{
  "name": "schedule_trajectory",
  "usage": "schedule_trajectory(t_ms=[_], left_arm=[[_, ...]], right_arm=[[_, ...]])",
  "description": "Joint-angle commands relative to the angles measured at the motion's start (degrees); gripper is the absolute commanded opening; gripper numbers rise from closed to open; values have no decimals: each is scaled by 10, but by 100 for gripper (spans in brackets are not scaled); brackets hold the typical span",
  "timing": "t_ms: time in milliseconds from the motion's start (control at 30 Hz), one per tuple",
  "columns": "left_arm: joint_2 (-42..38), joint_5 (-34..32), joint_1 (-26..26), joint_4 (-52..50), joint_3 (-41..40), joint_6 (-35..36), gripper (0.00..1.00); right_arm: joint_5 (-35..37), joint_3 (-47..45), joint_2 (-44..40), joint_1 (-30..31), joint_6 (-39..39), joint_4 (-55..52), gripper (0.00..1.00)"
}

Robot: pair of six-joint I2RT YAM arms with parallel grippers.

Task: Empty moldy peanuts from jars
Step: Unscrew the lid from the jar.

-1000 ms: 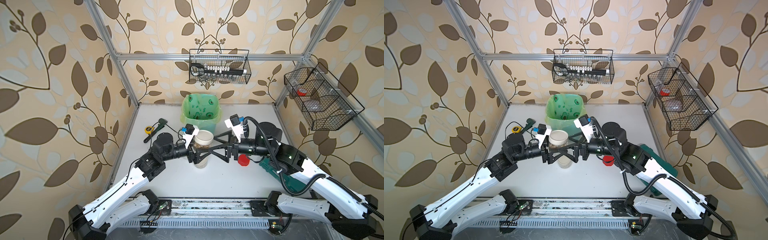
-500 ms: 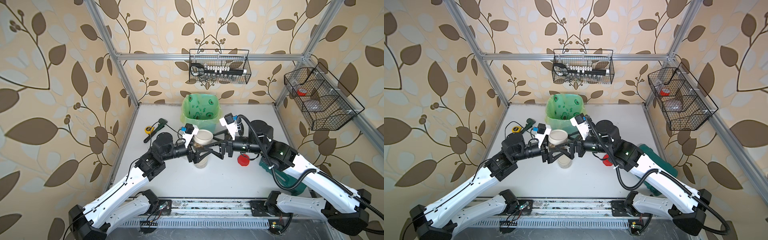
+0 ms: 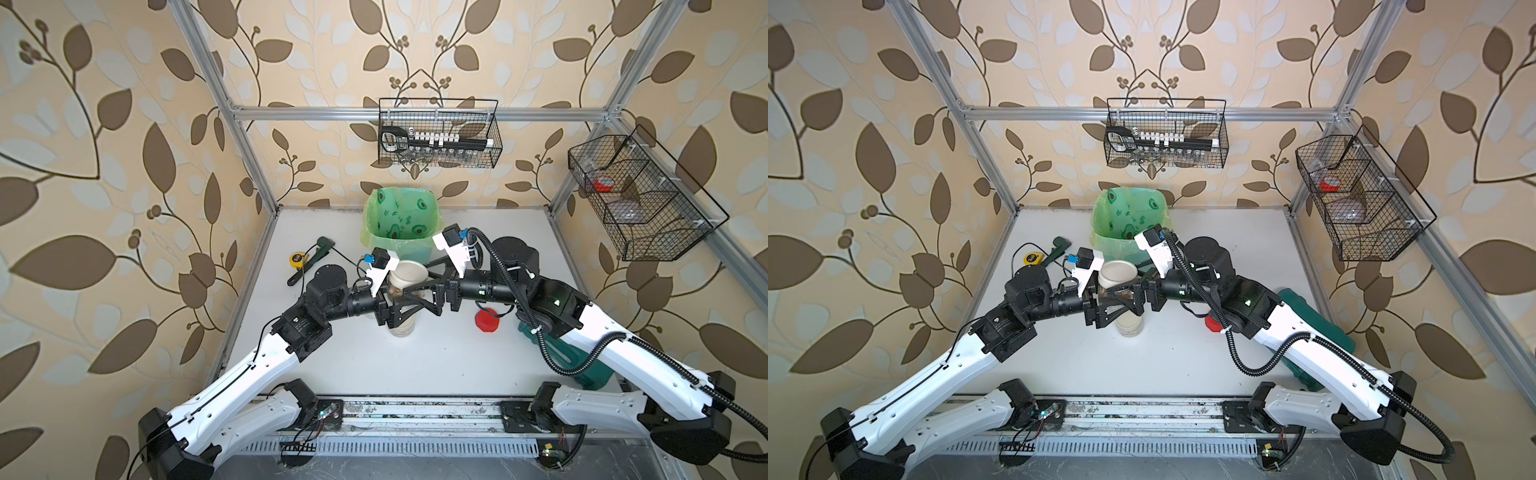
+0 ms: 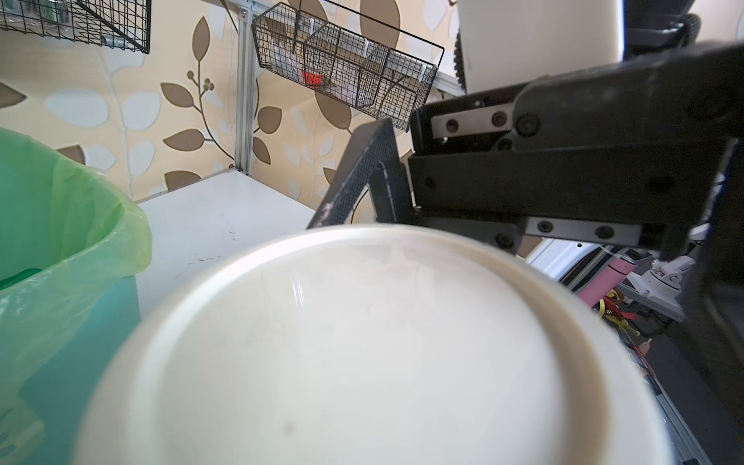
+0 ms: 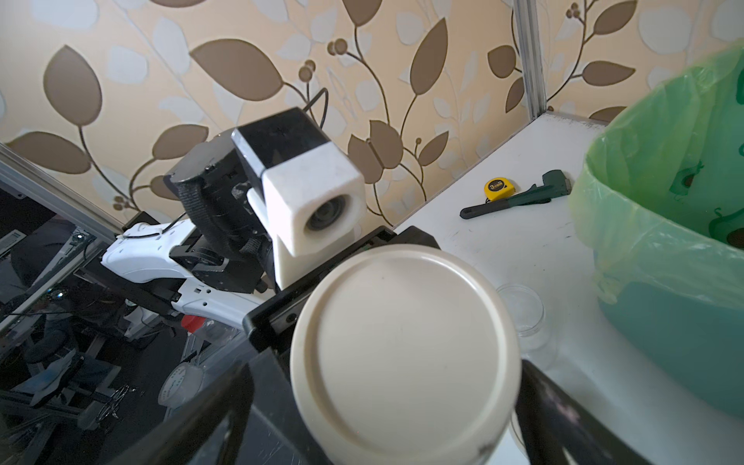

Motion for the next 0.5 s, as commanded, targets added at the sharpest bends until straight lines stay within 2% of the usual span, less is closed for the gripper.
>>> schedule_trajectory(t_ms=[0,367,467], left_arm=[[-4,4,0,33,22,8,26],[6,9,1,42,20,2,26],[4,11,1,43,18,0,26]], right_arm=[[35,21,-7,9,-17,3,99],[62,47,29,23,-22,14,93],[55,49,32,23,-22,16,86]])
